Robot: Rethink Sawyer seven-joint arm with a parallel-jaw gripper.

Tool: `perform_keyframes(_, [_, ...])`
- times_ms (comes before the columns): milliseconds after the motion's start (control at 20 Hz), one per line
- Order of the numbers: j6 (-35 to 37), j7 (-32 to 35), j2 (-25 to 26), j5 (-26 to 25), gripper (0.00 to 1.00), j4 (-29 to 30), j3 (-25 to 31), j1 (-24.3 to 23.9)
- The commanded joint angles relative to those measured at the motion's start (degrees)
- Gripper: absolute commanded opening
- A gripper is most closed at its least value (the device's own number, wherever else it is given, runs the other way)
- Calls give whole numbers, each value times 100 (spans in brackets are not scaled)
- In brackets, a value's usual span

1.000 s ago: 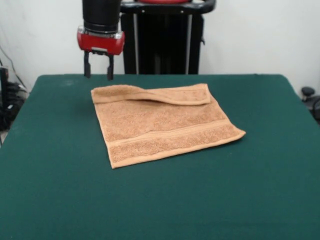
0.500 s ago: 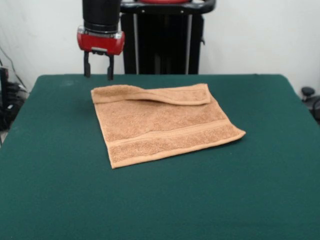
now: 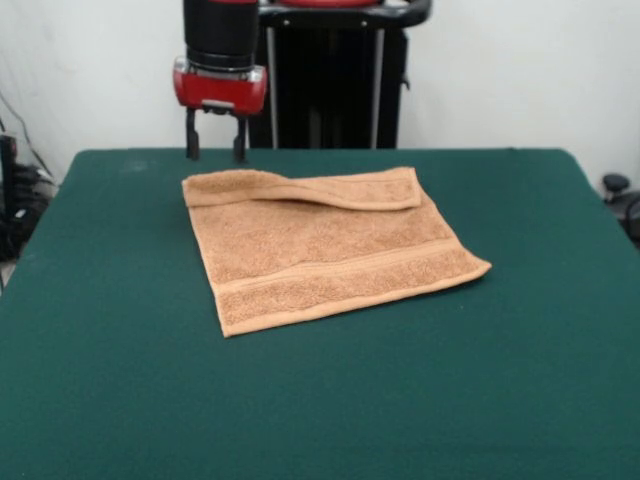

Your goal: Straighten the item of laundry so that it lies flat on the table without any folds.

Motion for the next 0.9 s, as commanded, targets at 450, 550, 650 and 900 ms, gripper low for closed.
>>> perform_keyframes(450, [-608, 520, 770, -68, 100, -44, -15, 349])
perform_keyframes(550, [-592, 479, 786, -50, 100, -59, 6, 312])
perform_keyframes(650, [-588, 453, 792, -42, 100, -57, 15, 282])
perform_keyframes(900, [-550, 381, 744, -28, 100, 0, 53, 202])
